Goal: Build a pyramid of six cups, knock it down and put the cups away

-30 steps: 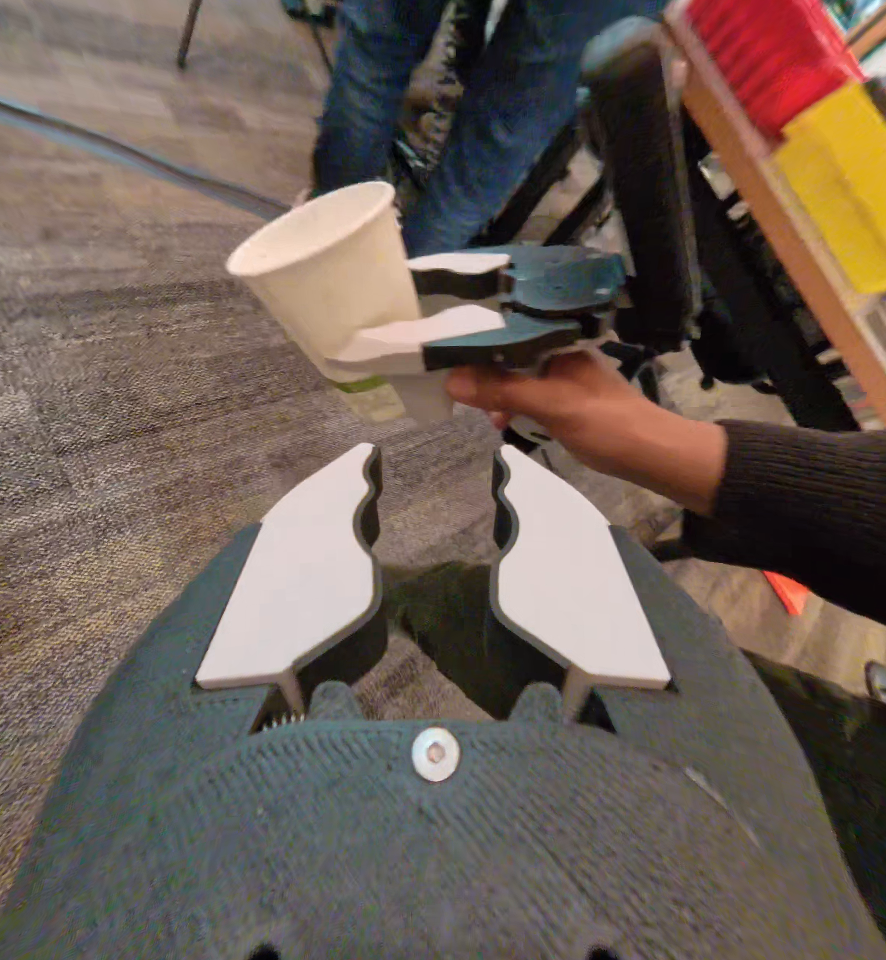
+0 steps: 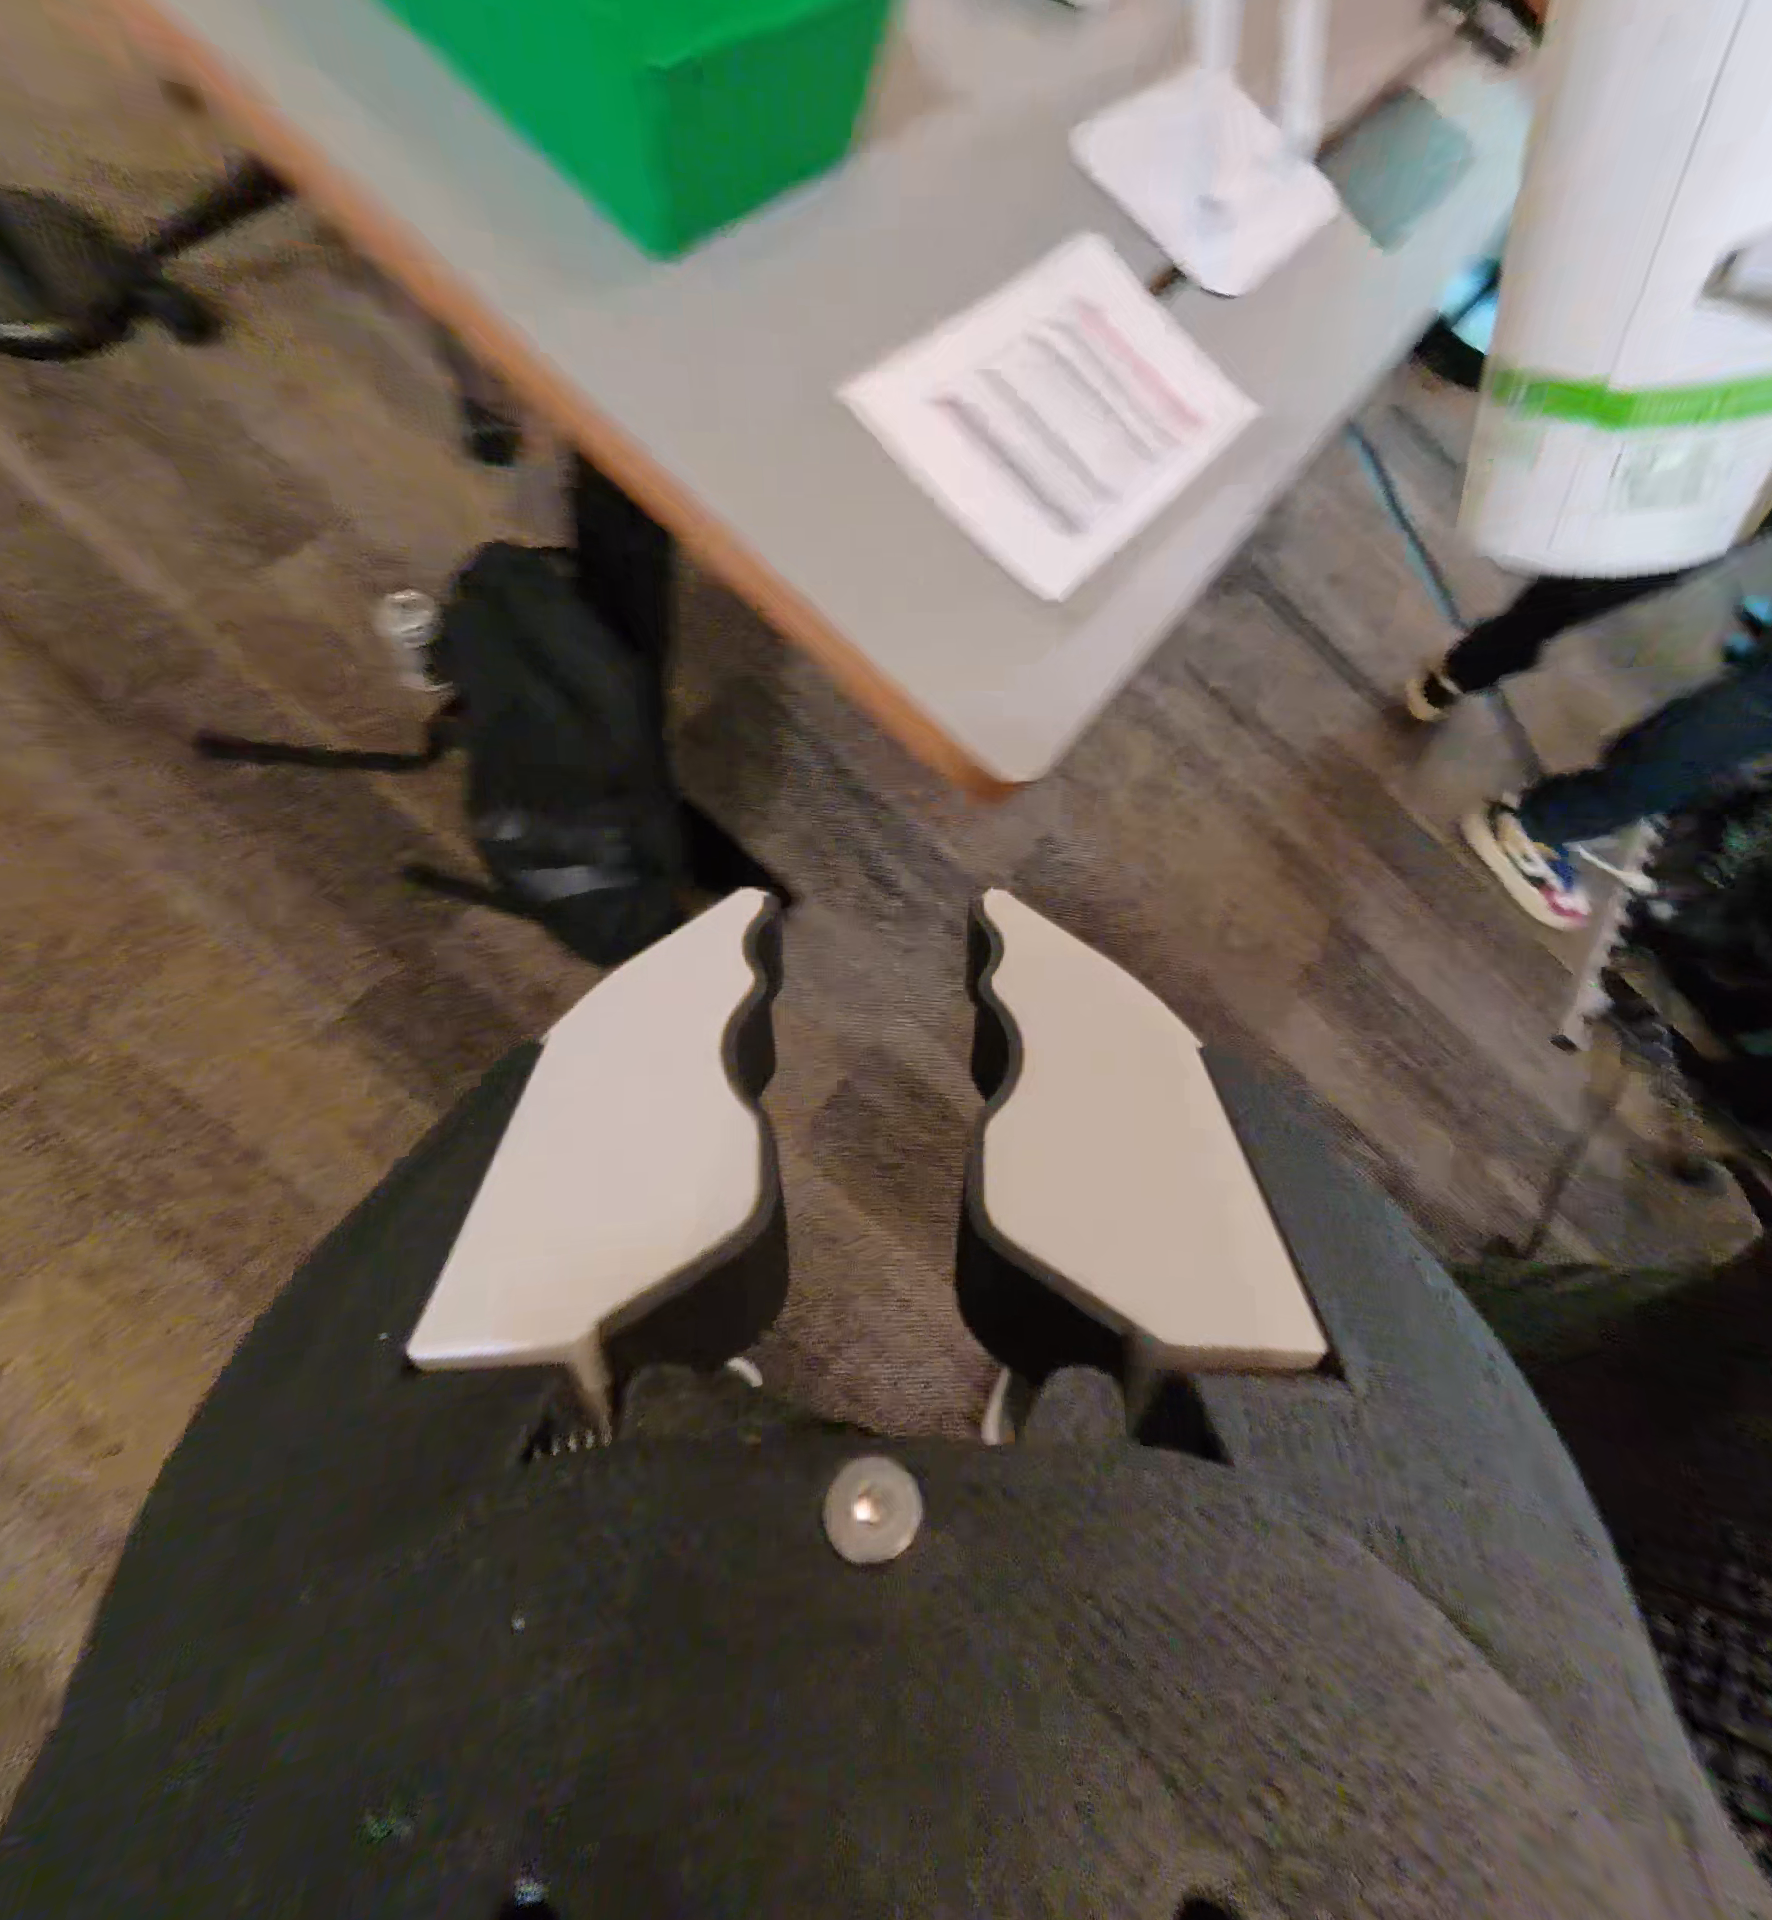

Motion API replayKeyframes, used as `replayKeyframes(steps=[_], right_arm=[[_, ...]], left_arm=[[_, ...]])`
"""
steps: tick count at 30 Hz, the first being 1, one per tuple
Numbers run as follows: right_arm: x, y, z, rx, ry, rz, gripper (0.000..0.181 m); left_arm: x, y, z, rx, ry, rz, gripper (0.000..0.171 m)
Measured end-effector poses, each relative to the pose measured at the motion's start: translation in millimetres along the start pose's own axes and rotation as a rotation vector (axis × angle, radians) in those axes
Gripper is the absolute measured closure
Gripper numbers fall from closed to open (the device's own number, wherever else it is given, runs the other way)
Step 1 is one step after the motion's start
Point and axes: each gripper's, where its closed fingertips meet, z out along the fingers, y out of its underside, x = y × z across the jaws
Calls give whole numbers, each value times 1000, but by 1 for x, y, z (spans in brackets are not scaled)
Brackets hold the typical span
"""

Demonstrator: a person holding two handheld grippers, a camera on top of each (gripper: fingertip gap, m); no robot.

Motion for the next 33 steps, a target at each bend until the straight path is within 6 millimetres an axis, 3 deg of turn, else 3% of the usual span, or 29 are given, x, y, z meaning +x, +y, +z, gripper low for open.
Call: replayKeyframes(steps=[3, 7, 10, 13, 16, 18, 20, 22, 25, 28, 31, 33], right_arm=[[-39, -51, 93, 50, -29, 48, 101], [-74, -110, 199, 87, -17, -6, 101], [-82, -139, 271, 82, 36, -46, 101], [-72, -167, 344, 114, 87, -64, 101], [-40, -191, 417, 162, 168, -16, 101], [2, -208, 458, 173, 315, 32, 101], [43, -235, 485, 210, 446, 50, 102], [77, -272, 500, 271, 526, 77, 102], [119, -322, 514, 319, 618, 68, 102], [155, -357, 515, 322, 721, 90, 102], [189, -366, 520, 289, 816, 154, 102], [215, -364, 525, 270, 897, 193, 102]], left_arm=[[-112, 11, -53, -28, -148, -139, 135], [-229, -19, -101, 72, -200, -325, 134], [-303, -50, -110, 113, -238, -337, 134], [-368, -87, -93, 106, -254, -333, 133], [-426, -133, -55, 90, -241, -302, 133], [-460, -166, -20, 64, -209, -256, 136], [-490, -205, 20, 24, -168, -201, 138], [-506, -254, 63, -36, -83, -160, 137], [-515, -342, 129, -55, 66, 0, 136], [-514, -412, 196, -162, 206, 109, 135], [-498, -483, 264, -165, 368, 196, 137], [-486, -513, 312, -207, 459, 304, 136]])
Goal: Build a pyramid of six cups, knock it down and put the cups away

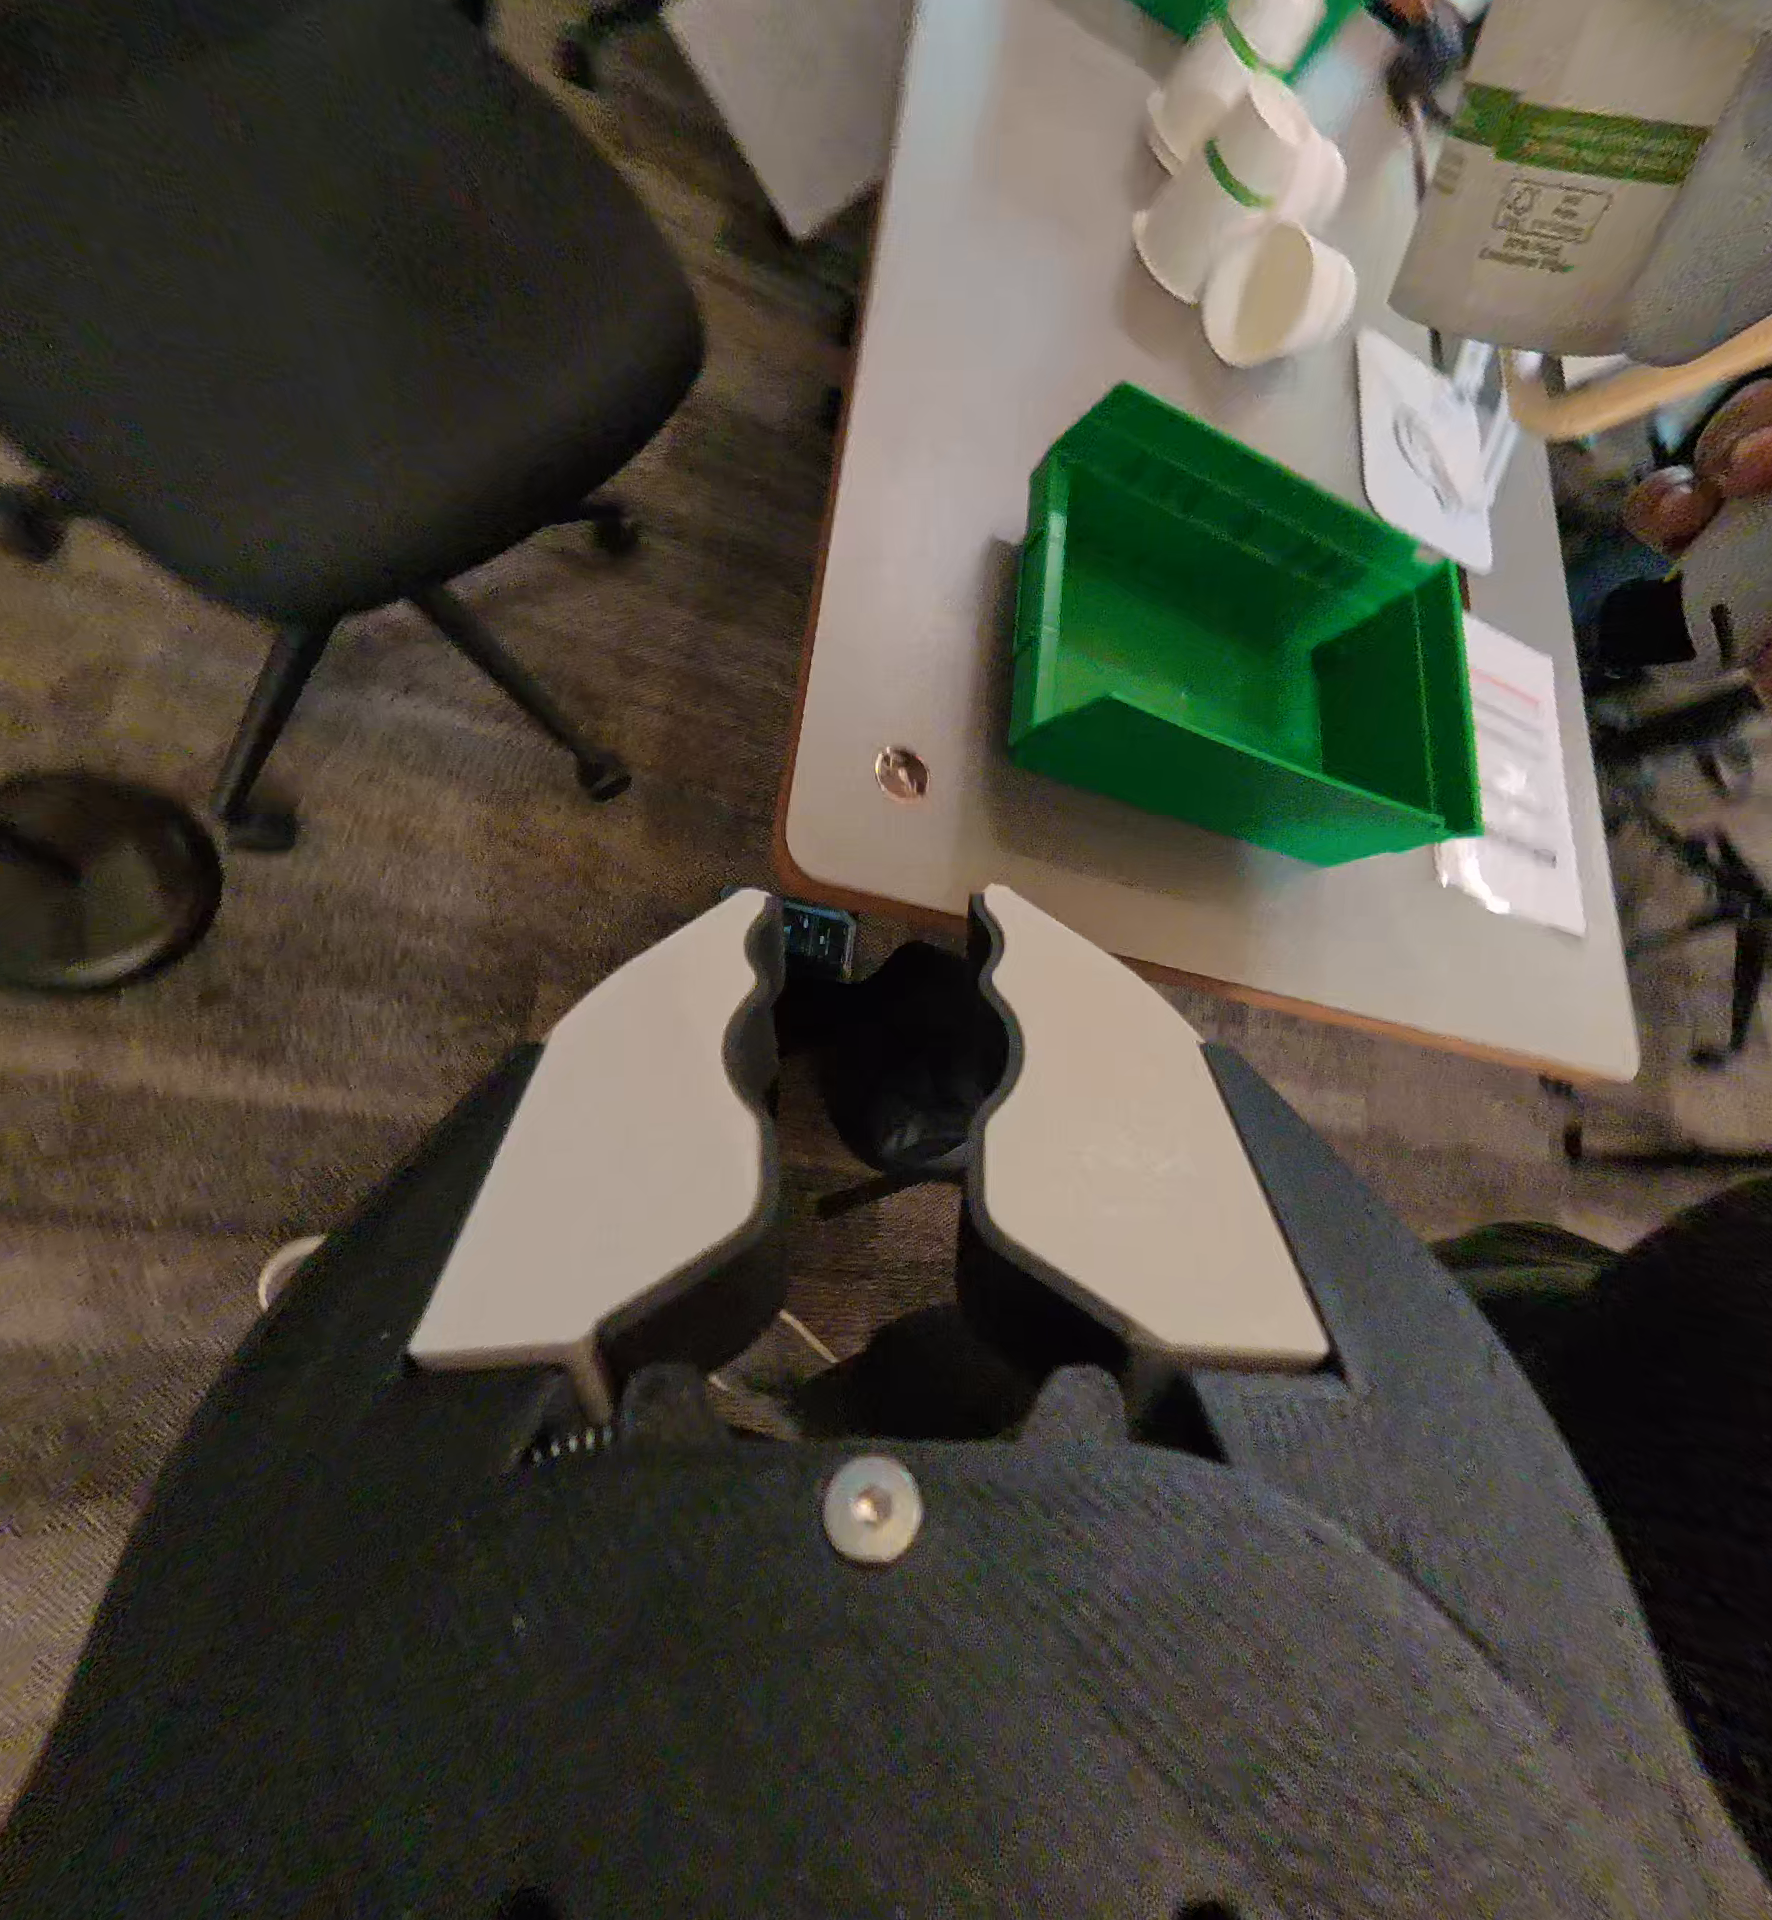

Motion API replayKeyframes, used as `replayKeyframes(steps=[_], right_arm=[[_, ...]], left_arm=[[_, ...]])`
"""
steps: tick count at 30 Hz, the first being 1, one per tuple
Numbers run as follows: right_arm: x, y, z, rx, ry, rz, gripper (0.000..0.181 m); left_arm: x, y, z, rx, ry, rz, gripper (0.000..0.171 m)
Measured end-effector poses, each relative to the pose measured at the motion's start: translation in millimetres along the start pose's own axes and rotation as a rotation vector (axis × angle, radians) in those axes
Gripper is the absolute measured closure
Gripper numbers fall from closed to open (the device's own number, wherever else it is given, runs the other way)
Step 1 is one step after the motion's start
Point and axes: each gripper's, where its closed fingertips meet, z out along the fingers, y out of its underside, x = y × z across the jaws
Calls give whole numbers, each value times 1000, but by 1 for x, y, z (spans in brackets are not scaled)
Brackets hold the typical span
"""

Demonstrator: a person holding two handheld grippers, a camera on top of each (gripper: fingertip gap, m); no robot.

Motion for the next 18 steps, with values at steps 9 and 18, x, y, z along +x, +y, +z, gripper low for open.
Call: replayKeyframes(steps=[9, 18], right_arm=[[59, 50, 56, -243, 490, 34, 101], [66, 44, 8, -275, 794, 120, 101]], left_arm=[[-64, -112, 157, -237, 367, 355, 136], [-20, -209, 250, -312, 528, 621, 124]])
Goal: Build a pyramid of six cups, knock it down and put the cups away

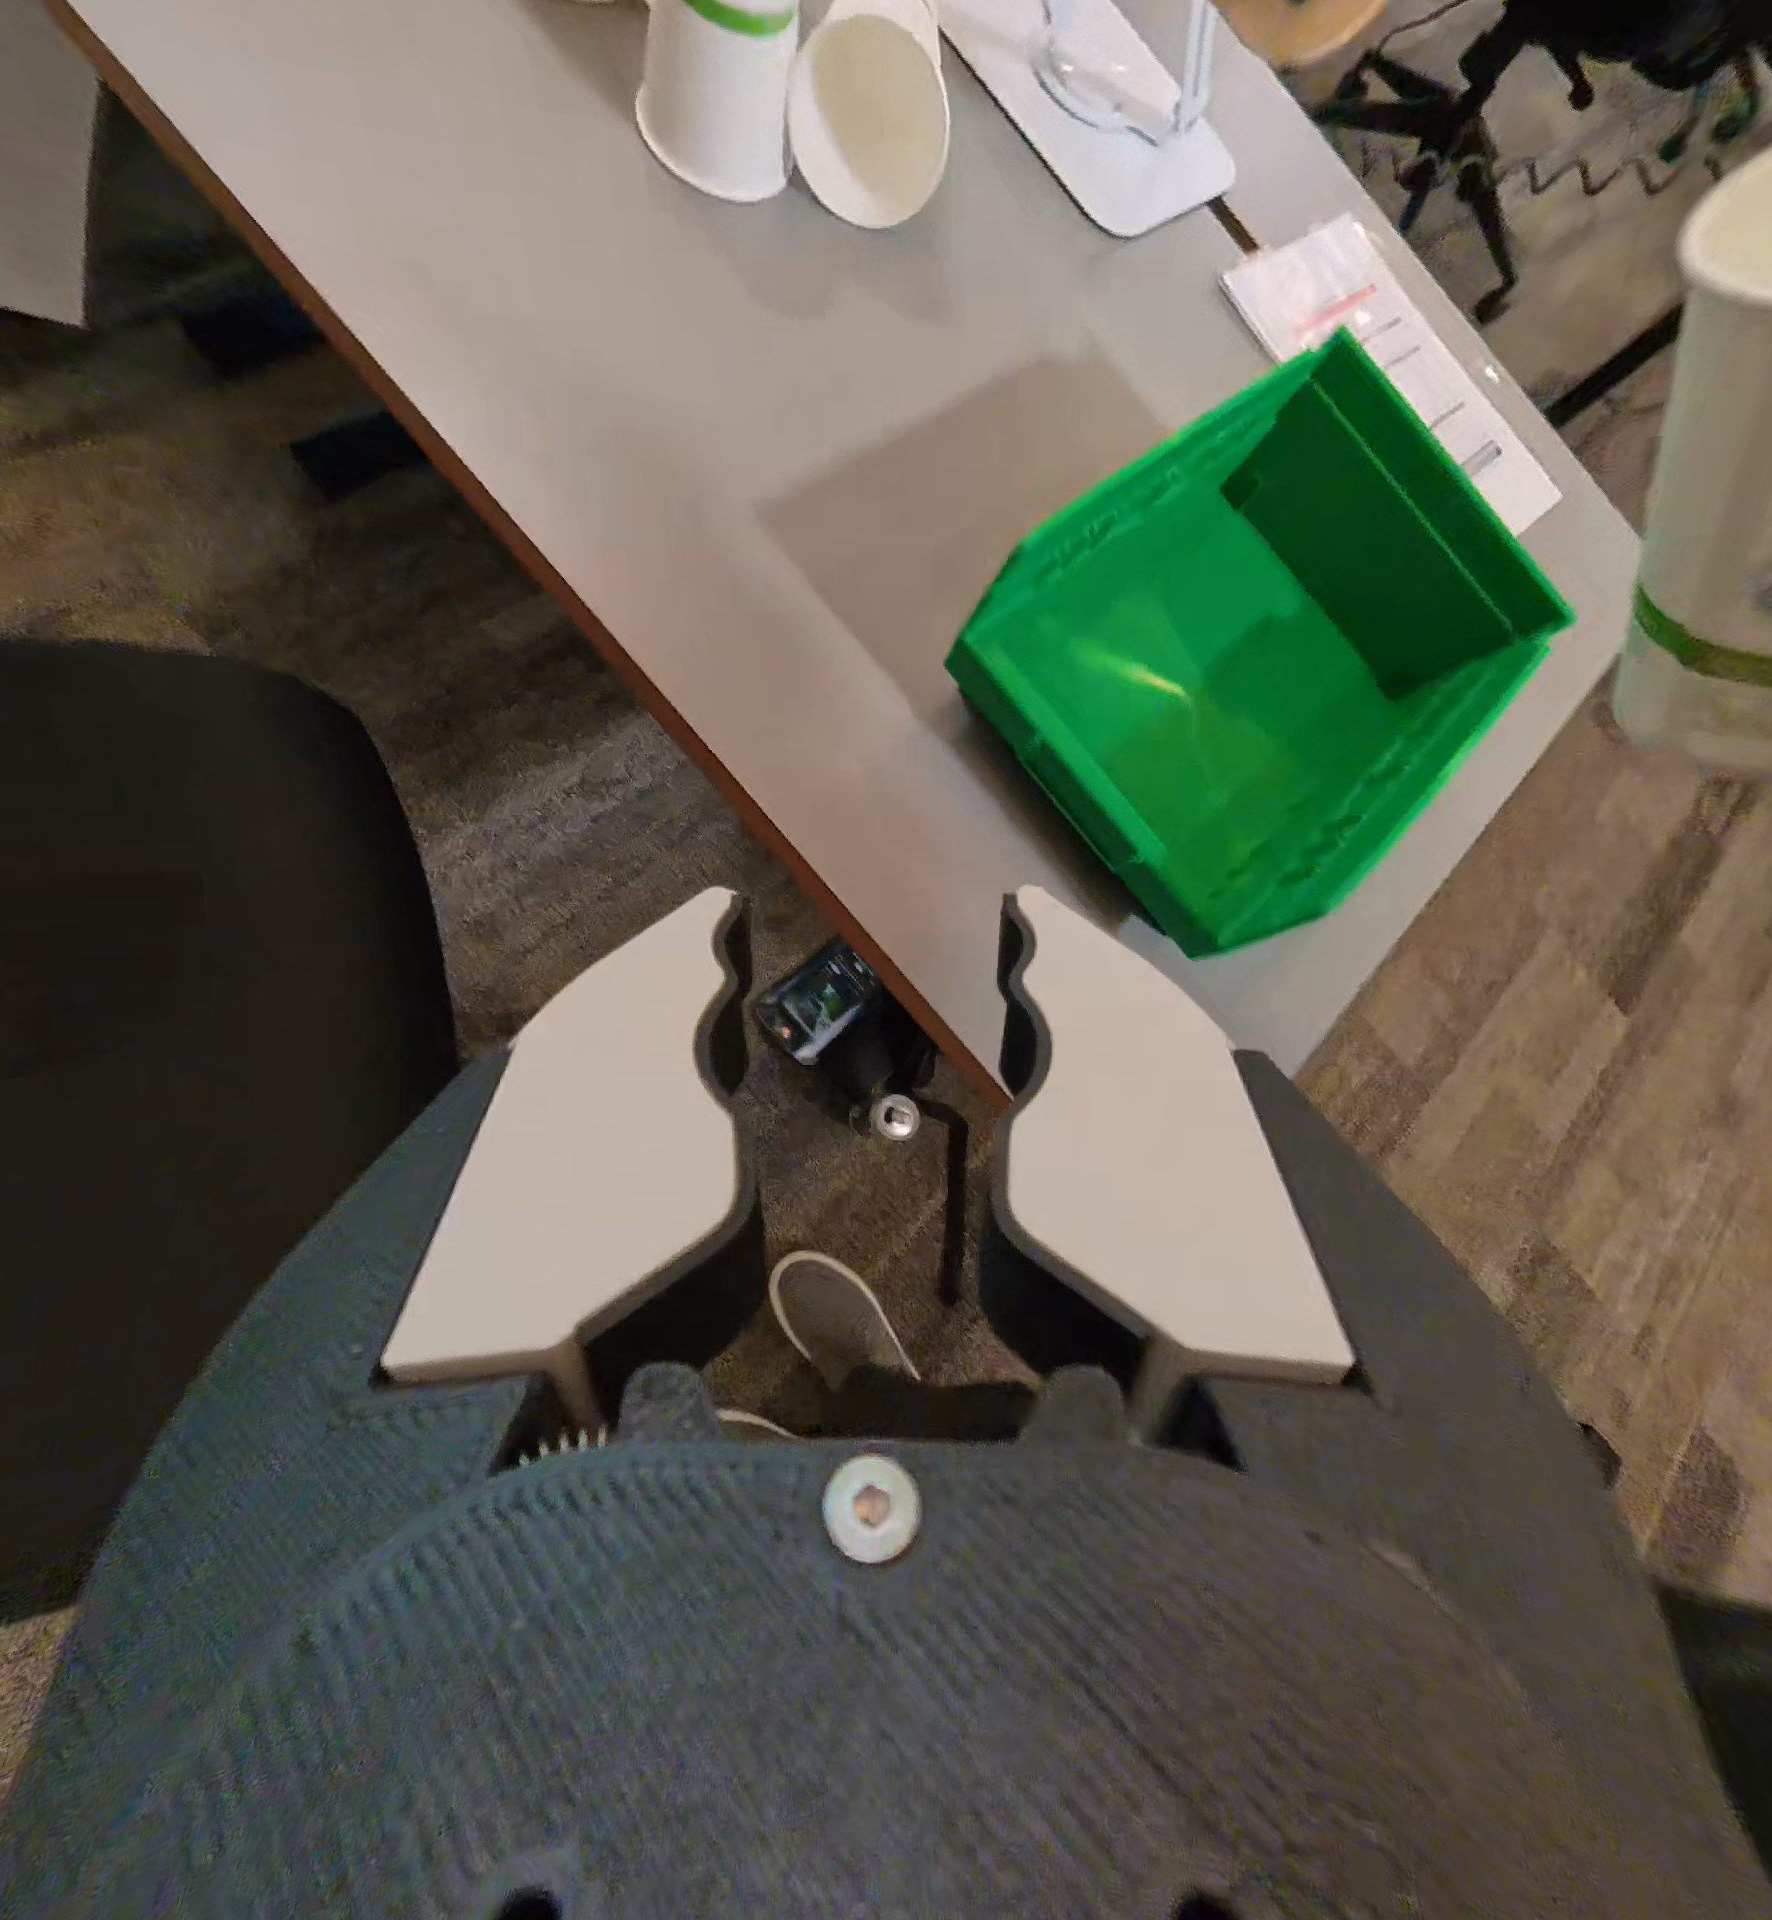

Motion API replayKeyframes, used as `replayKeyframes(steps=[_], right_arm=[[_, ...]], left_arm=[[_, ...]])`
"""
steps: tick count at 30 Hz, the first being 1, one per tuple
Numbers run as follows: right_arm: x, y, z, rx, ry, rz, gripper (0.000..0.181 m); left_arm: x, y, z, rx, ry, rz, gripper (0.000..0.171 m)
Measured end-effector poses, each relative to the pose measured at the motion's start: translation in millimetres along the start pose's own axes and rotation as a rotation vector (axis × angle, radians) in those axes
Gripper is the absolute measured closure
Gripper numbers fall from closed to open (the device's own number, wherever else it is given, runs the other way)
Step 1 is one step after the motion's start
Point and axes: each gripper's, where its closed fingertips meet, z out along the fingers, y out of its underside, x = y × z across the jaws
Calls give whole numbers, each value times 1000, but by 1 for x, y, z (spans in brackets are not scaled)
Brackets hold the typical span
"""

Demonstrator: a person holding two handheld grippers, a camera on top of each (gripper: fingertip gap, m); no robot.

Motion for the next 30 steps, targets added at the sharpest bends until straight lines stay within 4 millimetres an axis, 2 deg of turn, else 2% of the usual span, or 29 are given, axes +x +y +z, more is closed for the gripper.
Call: replayKeyframes(steps=[3, 7, 10, 12, 14, 16, 18, 19, 22, 24, 26, 28, 30], right_arm=[[17, -17, 7, 51, 25, 23, 101], [42, -30, 33, 109, 69, 74, 101], [49, -40, 52, 139, 63, 200, 101], [51, -48, 63, 173, 90, 219, 101], [54, -56, 81, 207, 160, 227, 101], [50, -81, 115, 279, 171, 342, 101], [44, -105, 162, 333, 171, 431, 101], [42, -109, 190, 336, 180, 450, 101], [27, -95, 274, 340, 167, 458, 101], [13, -82, 319, 388, 144, 472, 101], [0, -61, 359, 341, 138, 560, 101], [-13, -51, 390, 265, 111, 600, 101], [-16, -47, 409, 212, 155, 538, 101]], left_arm=[[-10, -20, 7, -7, -15, 28, 122], [-17, -48, 12, 13, -50, 114, 122], [-9, -67, 23, -13, -19, 154, 122], [-11, -91, 38, -23, -26, 271, 121], [-24, -132, 58, 75, -107, 355, 121], [-33, -171, 85, 158, -124, 410, 121], [-49, -203, 120, 181, -123, 450, 121], [-60, -215, 141, 168, -109, 452, 118], [-98, -237, 215, 117, -4, 448, 115], [-121, -248, 269, 115, 87, 506, 115], [-145, -254, 314, 84, 151, 545, 114], [-169, -252, 345, 4, 175, 524, 115], [-181, -248, 360, -63, 241, 488, 116]])
